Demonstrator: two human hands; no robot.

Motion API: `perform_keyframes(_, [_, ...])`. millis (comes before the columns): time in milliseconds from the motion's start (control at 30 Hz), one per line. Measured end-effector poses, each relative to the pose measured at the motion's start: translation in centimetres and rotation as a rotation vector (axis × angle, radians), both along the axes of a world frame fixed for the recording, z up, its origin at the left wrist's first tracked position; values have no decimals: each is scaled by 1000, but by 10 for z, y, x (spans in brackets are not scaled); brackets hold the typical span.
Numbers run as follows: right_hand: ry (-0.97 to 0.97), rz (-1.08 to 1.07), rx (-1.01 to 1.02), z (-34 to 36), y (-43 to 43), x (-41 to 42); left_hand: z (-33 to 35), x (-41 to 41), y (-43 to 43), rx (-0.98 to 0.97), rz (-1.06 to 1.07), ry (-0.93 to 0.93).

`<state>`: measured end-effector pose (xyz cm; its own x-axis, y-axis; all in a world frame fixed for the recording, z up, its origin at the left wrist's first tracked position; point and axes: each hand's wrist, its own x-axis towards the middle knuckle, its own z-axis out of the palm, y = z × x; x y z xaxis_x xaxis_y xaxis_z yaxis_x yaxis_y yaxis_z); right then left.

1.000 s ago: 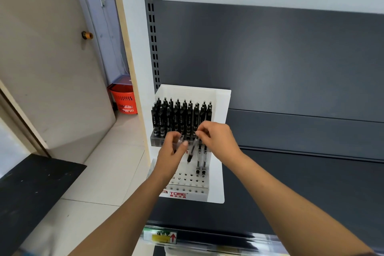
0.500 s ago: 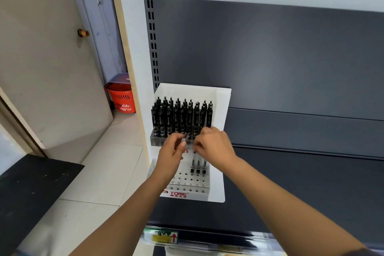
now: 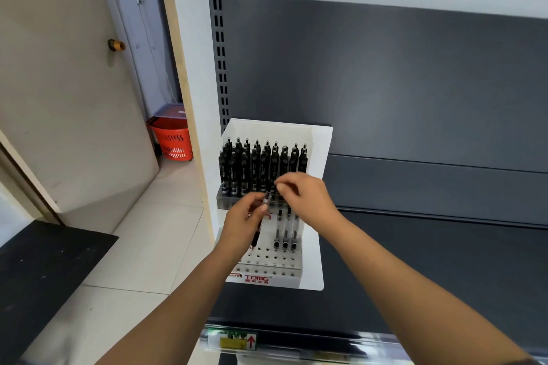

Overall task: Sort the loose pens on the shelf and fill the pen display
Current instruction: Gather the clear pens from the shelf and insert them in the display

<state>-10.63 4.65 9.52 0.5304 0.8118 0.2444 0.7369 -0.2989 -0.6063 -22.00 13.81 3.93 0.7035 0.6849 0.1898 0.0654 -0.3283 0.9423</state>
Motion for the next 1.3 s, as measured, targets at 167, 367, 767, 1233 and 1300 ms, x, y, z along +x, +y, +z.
perform_keyframes(167, [119,79,23,10,1,-4,1,7,0,33,-76,28])
perform_keyframes(367, [-106,45,-15,10,3,0,5,0,4,103,17,4])
perform_keyframes(767, [-485,48,-161,-26,7,-12,2,-12,8,216,14,35])
perform_keyframes(1233, [-382,45,-249,-26,-8,-4,4,3,8,484,-43,242])
perform_keyframes(1300, [-402,10,-230,-30,-7,-4,6,5,7,546,-55,270])
